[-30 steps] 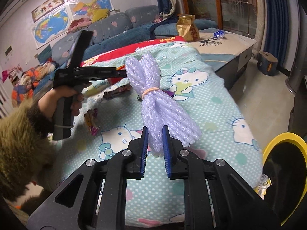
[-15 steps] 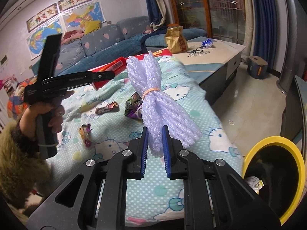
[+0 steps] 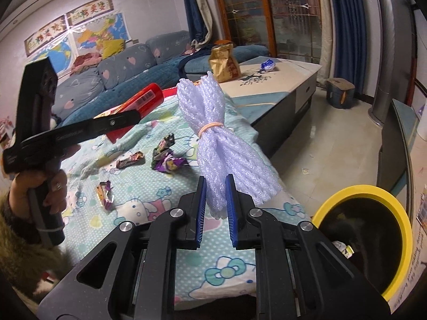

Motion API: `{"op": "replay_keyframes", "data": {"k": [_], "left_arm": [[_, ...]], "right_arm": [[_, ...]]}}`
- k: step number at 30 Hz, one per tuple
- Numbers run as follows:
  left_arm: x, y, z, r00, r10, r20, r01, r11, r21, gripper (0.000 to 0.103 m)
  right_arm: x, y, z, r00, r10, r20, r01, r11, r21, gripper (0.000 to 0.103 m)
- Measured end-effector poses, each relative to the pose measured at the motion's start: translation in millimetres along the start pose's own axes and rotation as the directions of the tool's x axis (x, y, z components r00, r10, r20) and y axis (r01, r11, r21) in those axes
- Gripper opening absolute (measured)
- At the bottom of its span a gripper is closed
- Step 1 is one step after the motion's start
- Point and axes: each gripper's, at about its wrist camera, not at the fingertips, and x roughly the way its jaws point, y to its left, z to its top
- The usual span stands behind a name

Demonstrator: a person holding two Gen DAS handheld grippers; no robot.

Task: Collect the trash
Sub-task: 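Carry the candy tube and mesh bundle over the yellow bin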

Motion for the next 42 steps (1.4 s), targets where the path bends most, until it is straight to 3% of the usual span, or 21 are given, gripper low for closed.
{"op": "replay_keyframes", "data": {"k": [24,42], "left_arm": [[-1.0,-57.2,-15.5,0.995,-0.100,-0.017,0.101,0.990,0.094,0.028],[10.0,-92.3,-25.1,0.985,-0.164,-0.048,0.169,0.975,0.147,0.028]], "right_arm": [[-23.3,-42.6,-7.6,0.995,-0.097,0.025,0.094,0.992,0.089,0.010],[-44.9,-86.8,-20.8,0.979,-0.202,0.031,0.194,0.966,0.168,0.010]]}}
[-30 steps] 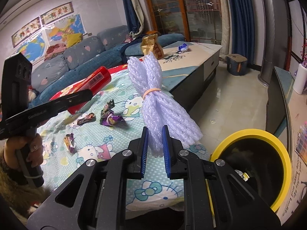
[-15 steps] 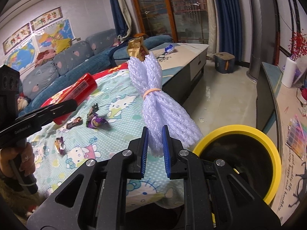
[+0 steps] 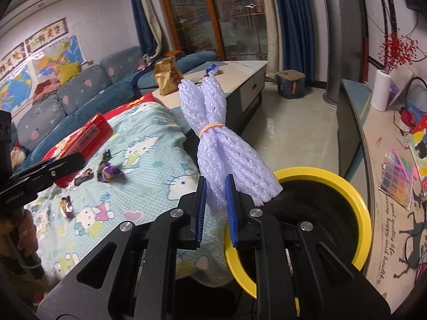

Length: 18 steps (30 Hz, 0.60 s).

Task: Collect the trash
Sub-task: 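Carry the candy tube and mesh bundle over the yellow bin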

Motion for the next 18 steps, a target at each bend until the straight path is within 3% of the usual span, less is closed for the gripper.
{"op": "replay_keyframes", "data": {"k": [18], "left_arm": [[32.1,-43.6,-10.6,0.997,-0.063,-0.052,0.067,0.994,0.082,0.028]], "right_arm": [[-0.7,-55.9,-11.9,0.995,-0.103,-0.018,0.104,0.989,0.102,0.010]]}}
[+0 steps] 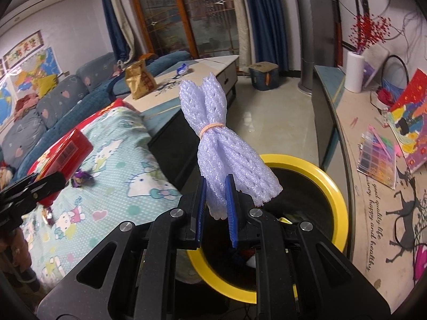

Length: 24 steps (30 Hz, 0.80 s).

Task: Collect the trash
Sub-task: 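Carry the candy tube and mesh bundle over the yellow bin, then open both tools to drop the tube and mesh bundle into the bin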

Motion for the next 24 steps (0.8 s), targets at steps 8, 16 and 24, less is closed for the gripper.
{"op": "replay_keyframes", "data": {"k": [8,16,24], "left_arm": [[19.9,-20.0,-6.7,0.999,-0.034,-0.036,0.036,0.999,0.035,0.028],[43.6,-41.6,-17.9,0.993,-0.081,-0.081,0.086,0.994,0.062,0.028],[68.5,-59.2,-25.3,0.988,-0.106,-0.116,0.116,0.990,0.086,0.028]], "right_arm": [[8.1,-30.0,-6.2,0.999,-0.047,-0.024,0.048,0.997,0.063,0.010],[14.0,-53.2,-12.6,0.996,-0.069,-0.051,0.075,0.990,0.120,0.010],[21.4,-74.0,-21.2,0.993,-0.078,-0.090,0.094,0.979,0.182,0.010]]}}
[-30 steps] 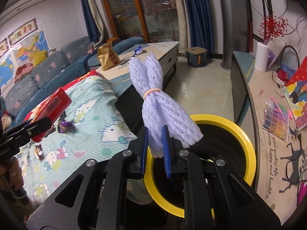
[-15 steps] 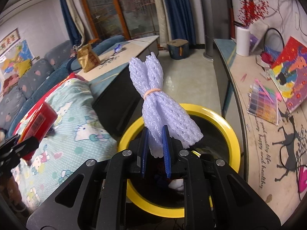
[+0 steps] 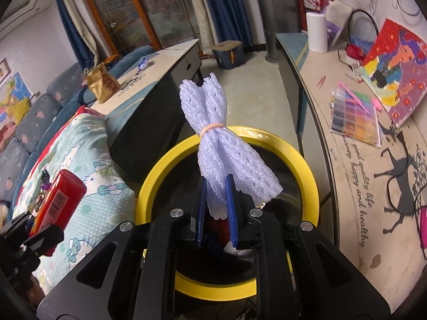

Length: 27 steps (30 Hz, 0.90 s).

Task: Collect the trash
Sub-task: 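Open both tools to drop the tube and mesh bundle into the bin, then move both open tools back over the remaining wrappers on the bedspread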

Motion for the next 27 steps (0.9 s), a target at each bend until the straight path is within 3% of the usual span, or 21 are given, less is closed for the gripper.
{"op": "replay_keyframes", "data": {"k": [12,15,16,17,18,19,22,27], "left_arm": [[44.5,-9.8,-2.6,0.998,-0.013,-0.064,0.014,1.000,0.004,0.028],[52.3,-11.1,-2.8,0.998,-0.012,-0.067,0.012,1.000,0.008,0.029],[54.7,-11.3,-2.1,0.998,-0.008,-0.069,0.009,1.000,0.010,0.031],[57.1,-10.1,-0.8,0.997,-0.002,-0.071,0.002,1.000,0.007,0.050],[56.9,-9.4,0.1,0.998,0.000,-0.065,0.000,1.000,0.002,0.080],[54.7,-6.6,1.2,0.999,0.002,-0.048,-0.002,1.000,-0.013,0.088],[48.0,-2.3,3.0,0.999,-0.002,-0.035,0.000,0.999,-0.038,0.092],[28.2,6.8,7.7,0.998,0.063,0.009,-0.062,0.995,-0.075,0.096]], "right_arm": [[18.0,-27.8,-8.4,0.995,0.020,-0.094,-0.011,0.995,0.097,0.012],[21.0,-35.3,-10.1,0.993,0.023,-0.117,-0.008,0.992,0.129,0.016],[21.3,-38.7,-10.5,0.992,0.019,-0.122,-0.001,0.990,0.144,0.024],[20.7,-41.6,-10.0,0.993,0.016,-0.121,0.003,0.988,0.157,0.030],[19.7,-43.3,-9.7,0.993,0.013,-0.117,0.007,0.986,0.166,0.033],[17.6,-45.0,-9.1,0.994,0.006,-0.110,0.013,0.985,0.173,0.037],[10.1,-46.0,-6.4,0.996,-0.028,-0.079,0.041,0.984,0.173,0.046],[-2.3,-37.4,-1.1,0.999,-0.050,-0.021,0.052,0.988,0.147,0.050]]}}
